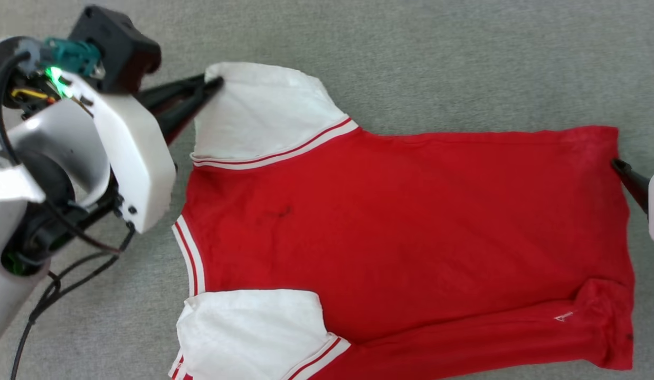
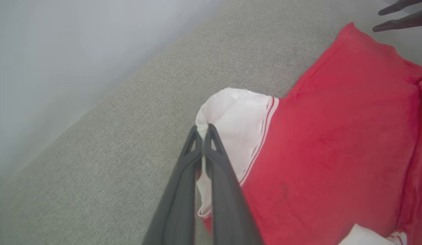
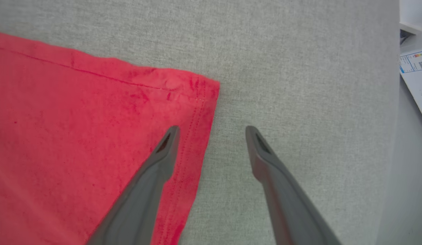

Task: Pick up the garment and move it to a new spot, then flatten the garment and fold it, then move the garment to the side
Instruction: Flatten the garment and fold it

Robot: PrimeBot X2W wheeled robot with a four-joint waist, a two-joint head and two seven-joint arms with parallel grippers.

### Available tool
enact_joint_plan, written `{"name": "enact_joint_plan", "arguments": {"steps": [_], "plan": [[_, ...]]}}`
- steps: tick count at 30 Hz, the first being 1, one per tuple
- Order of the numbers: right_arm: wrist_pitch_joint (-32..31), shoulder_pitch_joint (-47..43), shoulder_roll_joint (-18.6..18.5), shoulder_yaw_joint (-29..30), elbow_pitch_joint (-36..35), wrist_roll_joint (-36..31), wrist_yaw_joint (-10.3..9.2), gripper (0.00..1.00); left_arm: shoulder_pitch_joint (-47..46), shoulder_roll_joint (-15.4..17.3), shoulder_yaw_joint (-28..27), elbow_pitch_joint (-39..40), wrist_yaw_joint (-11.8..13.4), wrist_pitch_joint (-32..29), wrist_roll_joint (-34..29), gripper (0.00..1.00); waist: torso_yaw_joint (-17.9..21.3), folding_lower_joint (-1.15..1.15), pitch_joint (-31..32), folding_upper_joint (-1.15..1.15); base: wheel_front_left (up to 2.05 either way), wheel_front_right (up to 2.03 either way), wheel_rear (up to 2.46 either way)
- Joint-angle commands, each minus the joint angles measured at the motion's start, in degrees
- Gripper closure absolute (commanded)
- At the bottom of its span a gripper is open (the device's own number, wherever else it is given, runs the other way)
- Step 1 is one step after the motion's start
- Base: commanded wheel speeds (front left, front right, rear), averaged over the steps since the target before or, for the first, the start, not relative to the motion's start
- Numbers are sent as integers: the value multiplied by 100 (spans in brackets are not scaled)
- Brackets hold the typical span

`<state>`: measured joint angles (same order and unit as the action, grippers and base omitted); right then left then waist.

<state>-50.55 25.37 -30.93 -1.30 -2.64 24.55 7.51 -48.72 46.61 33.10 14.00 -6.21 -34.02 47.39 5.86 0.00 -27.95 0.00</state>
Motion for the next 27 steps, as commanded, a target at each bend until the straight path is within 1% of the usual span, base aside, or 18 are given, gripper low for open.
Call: {"name": "enact_joint_plan", "arguments": {"steps": [1, 4, 8, 13, 18, 19, 20, 21, 27], "plan": [[-173, 154, -81, -5, 100, -31, -4, 0, 110, 64, -19, 146, 42, 33, 18, 100, -96, 0, -98, 0, 0, 0, 0], [-485, 408, -118, -1, 296, -95, -4, 0, 235, 124, 3, 459, 91, 36, -17, 100, -187, 0, -206, 0, 0, 0, 0], [-703, 573, -143, -56, 510, -130, -3, 0, 354, 136, 54, 725, 126, 92, -53, 100, -319, 0, -349, 0, 0, 0, 0], [-779, 539, -76, -258, 738, -138, -3, 0, 489, 109, 82, 867, 158, 181, -53, 100, -460, 0, -495, 0, 0, 0, 0], [-765, 331, 14, -562, 1036, -54, 6, 0, 589, 103, 119, 807, 138, 277, -79, 100, -584, 0, -570, 0, 0, 0, 0], [-773, 285, 32, -614, 1093, -39, 7, 57, 614, 84, 118, 774, 145, 318, -80, 100, -602, 0, -572, 0, 0, 0, 0], [-745, 265, 35, -635, 1136, -24, 7, 83, 639, 69, 118, 742, 157, 357, -73, 100, -618, 0, -569, 0, 0, 0, 0], [-712, 255, 28, -649, 1166, -6, 7, 100, 648, 63, 125, 712, 153, 393, -78, 100, -631, 0, -561, 0, 0, 0, 0], [-375, 325, 17, -464, 1171, 141, 5, 100, 850, 42, 97, 497, 208, 641, -86, 100, -625, 0, -308, 0, 0, 0, 0]]}}
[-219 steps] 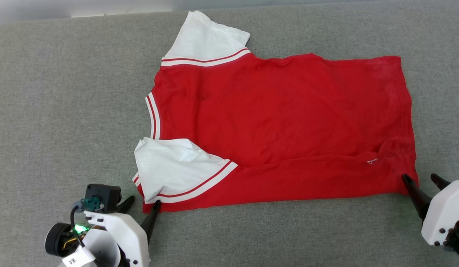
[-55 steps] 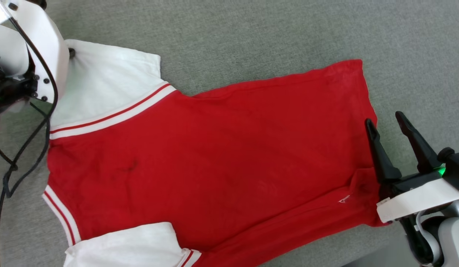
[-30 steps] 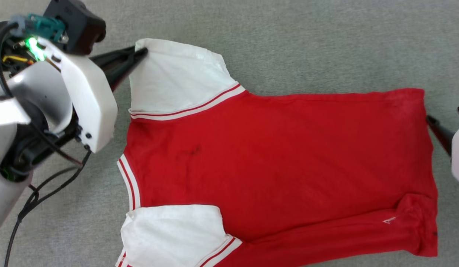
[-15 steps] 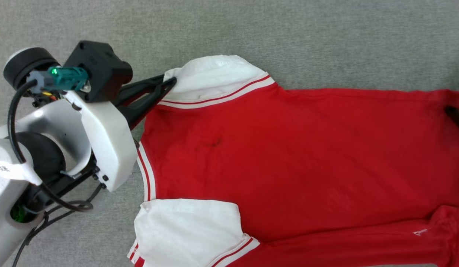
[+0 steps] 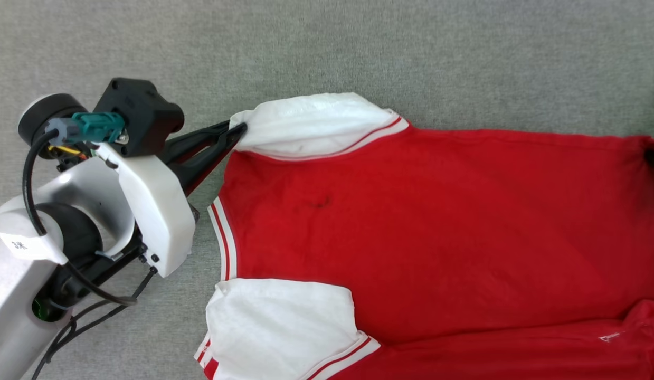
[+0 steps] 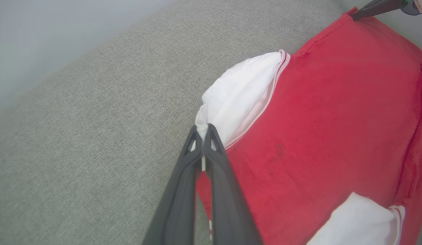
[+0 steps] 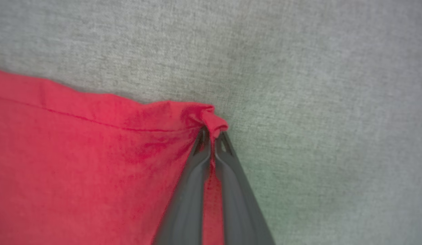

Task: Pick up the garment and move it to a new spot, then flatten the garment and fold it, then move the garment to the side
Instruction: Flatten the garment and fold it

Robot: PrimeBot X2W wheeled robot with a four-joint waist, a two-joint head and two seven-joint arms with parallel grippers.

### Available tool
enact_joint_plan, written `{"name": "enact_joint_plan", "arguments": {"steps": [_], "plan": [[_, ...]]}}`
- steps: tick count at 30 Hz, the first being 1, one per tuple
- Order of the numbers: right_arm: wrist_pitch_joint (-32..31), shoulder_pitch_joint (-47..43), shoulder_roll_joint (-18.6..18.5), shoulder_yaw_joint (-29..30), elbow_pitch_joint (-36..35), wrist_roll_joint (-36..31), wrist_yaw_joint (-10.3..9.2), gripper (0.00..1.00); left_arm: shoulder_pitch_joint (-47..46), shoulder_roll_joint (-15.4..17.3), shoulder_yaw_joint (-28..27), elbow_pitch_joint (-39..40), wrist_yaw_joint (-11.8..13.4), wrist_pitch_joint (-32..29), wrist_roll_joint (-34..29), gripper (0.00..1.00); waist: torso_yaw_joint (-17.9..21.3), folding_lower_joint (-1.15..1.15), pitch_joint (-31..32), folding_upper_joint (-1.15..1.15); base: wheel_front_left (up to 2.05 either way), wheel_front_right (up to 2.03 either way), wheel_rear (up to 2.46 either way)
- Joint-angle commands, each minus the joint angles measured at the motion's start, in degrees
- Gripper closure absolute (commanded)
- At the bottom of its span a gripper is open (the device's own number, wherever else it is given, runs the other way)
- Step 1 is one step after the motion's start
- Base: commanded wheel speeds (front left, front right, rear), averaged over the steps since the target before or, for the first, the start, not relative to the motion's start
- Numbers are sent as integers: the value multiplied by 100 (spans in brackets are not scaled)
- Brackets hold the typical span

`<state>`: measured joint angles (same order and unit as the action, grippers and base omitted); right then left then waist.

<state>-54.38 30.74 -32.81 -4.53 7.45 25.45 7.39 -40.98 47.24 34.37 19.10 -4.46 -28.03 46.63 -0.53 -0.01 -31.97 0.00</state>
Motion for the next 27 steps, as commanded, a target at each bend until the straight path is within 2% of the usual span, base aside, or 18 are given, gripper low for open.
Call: {"name": "enact_joint_plan", "arguments": {"steps": [1, 12, 17, 27], "plan": [[52, -210, 196, -100, 142, 72, 18, 100, 128, -27, -34, -46, 49, 90, 3, 100, 23, 1, 165, 0, 0, 0, 0], [352, -634, 309, 570, -394, 471, 9, 100, 861, 46, -74, -103, 163, 542, 254, 100, 150, 1, 947, 0, 0, 0, 0], [520, -1346, 451, 1086, -841, 585, 9, 100, 1503, 84, -60, 66, 427, 774, 384, 100, 128, 1, 1355, 0, 0, 0, 0], [456, -2625, 869, 1636, -1432, 696, 9, 100, 2547, 268, -34, 242, 751, 1079, 633, 100, 61, 1, 1772, 0, 0, 0, 0]]}}
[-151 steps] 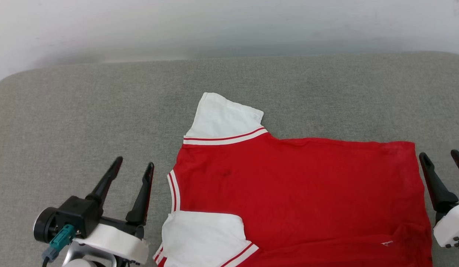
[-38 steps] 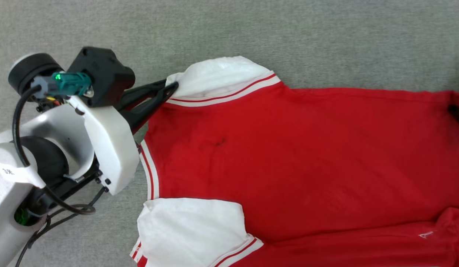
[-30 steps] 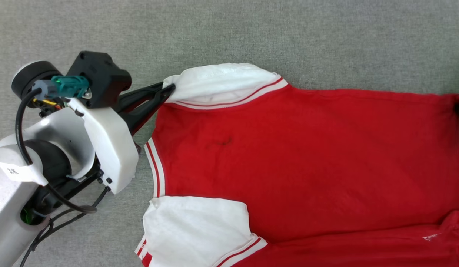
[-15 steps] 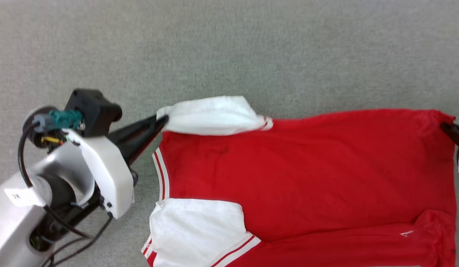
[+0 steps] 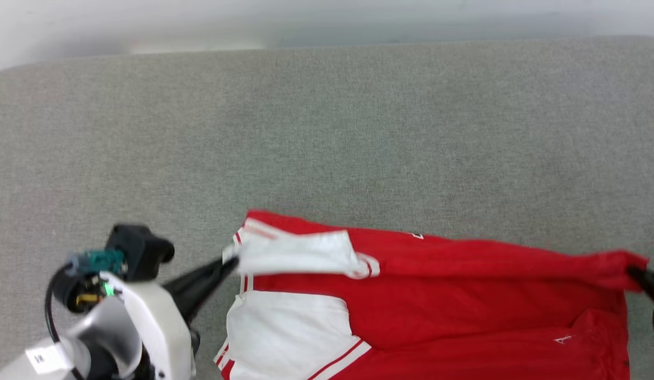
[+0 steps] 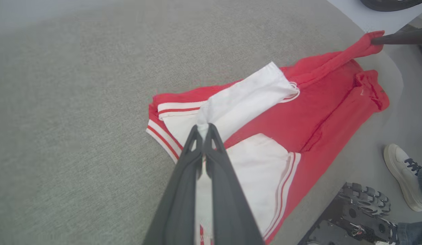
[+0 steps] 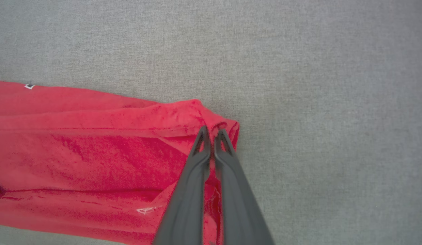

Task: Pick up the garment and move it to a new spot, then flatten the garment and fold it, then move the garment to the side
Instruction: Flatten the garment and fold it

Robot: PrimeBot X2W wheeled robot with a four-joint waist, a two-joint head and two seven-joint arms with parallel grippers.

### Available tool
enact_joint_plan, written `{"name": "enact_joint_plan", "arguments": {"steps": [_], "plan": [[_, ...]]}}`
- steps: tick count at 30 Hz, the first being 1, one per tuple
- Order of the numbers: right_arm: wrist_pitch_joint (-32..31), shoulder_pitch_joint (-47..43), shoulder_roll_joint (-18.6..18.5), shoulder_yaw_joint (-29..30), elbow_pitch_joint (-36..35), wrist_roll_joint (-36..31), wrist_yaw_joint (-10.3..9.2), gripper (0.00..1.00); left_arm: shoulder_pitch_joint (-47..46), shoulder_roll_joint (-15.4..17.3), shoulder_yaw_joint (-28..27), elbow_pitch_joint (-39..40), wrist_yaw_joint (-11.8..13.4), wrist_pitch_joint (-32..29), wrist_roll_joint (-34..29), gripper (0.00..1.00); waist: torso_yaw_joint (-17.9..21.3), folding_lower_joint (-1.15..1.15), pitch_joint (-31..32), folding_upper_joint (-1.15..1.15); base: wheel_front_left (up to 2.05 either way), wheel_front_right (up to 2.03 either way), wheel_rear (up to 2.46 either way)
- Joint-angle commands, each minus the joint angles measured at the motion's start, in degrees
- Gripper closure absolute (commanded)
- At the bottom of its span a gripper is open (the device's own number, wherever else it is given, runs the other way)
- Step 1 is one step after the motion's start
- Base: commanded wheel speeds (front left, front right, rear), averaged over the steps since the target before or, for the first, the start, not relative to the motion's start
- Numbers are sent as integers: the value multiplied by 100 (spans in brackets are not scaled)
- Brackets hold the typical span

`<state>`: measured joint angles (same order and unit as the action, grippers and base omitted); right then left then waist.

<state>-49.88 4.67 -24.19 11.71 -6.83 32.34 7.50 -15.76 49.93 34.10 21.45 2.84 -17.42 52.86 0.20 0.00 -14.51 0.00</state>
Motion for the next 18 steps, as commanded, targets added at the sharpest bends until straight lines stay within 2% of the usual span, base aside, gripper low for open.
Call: {"name": "enact_joint_plan", "arguments": {"steps": [1, 7, 14, 18], "plan": [[-12, -136, 28, 28, -40, 8, -2, 100, 134, 36, 12, 2, 44, 39, 41, 100, -13, 0, 43, 0, 0, 0, 0], [-137, -637, 2, -1, -119, 52, -2, 100, 654, 192, 160, -126, 142, 41, 105, 100, -27, 0, 19, 0, 0, 0, 0], [-24, -870, -113, -246, 39, 57, -2, 100, 750, -52, 479, -511, -63, -70, 153, 100, -50, 0, -67, 0, 0, 0, 0], [94, -953, -302, -491, 187, -50, -2, 100, 671, -196, 660, -794, -189, -139, 97, 100, -51, 0, -104, 0, 0, 0, 0]]}}
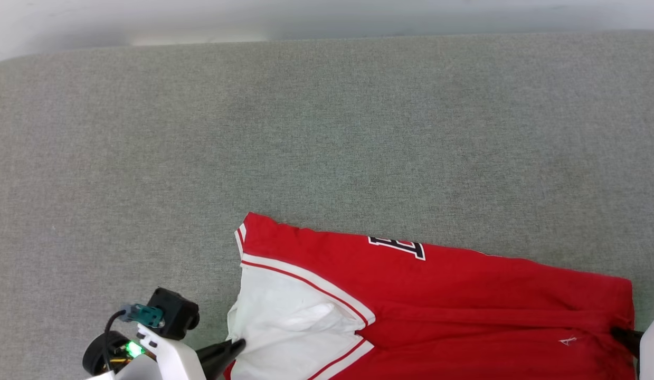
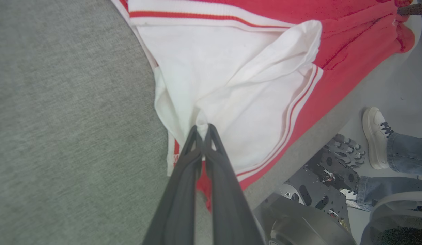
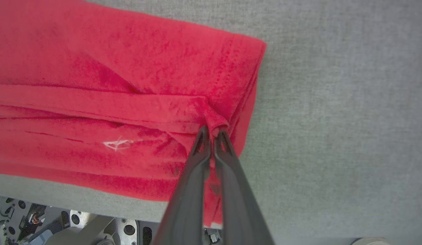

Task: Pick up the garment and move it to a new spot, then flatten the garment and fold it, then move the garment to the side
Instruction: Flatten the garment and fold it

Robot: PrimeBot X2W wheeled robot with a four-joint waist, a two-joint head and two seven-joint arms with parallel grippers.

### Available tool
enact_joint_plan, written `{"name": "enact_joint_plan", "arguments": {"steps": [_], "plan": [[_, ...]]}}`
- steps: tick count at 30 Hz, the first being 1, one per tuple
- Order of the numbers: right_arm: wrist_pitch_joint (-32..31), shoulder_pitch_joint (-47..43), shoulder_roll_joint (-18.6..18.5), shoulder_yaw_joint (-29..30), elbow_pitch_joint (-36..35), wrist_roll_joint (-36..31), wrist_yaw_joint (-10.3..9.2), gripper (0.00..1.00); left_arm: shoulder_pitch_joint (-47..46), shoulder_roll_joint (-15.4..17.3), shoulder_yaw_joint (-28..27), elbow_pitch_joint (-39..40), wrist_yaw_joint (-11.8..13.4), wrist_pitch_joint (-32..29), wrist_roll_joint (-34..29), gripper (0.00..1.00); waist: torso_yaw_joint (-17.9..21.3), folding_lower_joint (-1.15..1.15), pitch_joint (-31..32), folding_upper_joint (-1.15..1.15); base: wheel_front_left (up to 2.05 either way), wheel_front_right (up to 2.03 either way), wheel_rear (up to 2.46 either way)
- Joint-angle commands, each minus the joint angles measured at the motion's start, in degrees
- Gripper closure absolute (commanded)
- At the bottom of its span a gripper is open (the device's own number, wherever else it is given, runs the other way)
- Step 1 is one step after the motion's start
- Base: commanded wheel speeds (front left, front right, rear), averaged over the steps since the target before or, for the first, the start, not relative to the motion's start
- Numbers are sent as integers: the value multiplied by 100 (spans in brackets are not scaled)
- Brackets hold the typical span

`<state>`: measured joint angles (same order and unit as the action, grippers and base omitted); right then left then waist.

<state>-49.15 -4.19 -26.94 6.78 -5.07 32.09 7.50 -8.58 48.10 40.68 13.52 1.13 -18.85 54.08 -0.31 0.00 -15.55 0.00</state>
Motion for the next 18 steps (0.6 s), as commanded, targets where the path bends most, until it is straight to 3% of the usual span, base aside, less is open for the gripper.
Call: {"name": "enact_joint_plan", "arguments": {"steps": [1, 5, 6, 7, 8, 15, 18], "plan": [[63, -79, -72, -77, 55, -41, -2, 100, -60, -49, 56, -58, -45, -12, -52, 100, 5, 0, -7, 0, 0, 0, 0], [247, -63, -184, -294, 288, -55, -2, 100, -148, -114, 222, -344, -86, -84, -247, 99, 26, 0, -15, 0, 0, 0, 0], [276, -42, -201, -344, 338, -75, -2, 100, -183, -122, 266, -442, -65, -62, -404, 26, 31, 0, -13, 0, 0, 0, 0], [350, -2, -189, -388, 361, -74, -2, 82, -212, -152, 320, -538, -58, -33, -520, 0, 37, 0, -6, 0, 0, 0, 0], [391, 33, -127, -406, 399, 2, -2, 0, -228, -197, 363, -623, -58, -10, -600, 0, 47, 0, 9, 0, 0, 0, 0], [553, 126, -238, -427, 279, 255, -2, 0, -315, -496, 244, -896, -110, 504, -621, 0, 86, 0, 232, 0, 0, 0, 0], [623, 162, -205, -275, 146, 319, -2, 0, -361, -538, 14, -924, 153, 868, -758, 0, 100, 0, 375, 0, 0, 0, 0]]}}
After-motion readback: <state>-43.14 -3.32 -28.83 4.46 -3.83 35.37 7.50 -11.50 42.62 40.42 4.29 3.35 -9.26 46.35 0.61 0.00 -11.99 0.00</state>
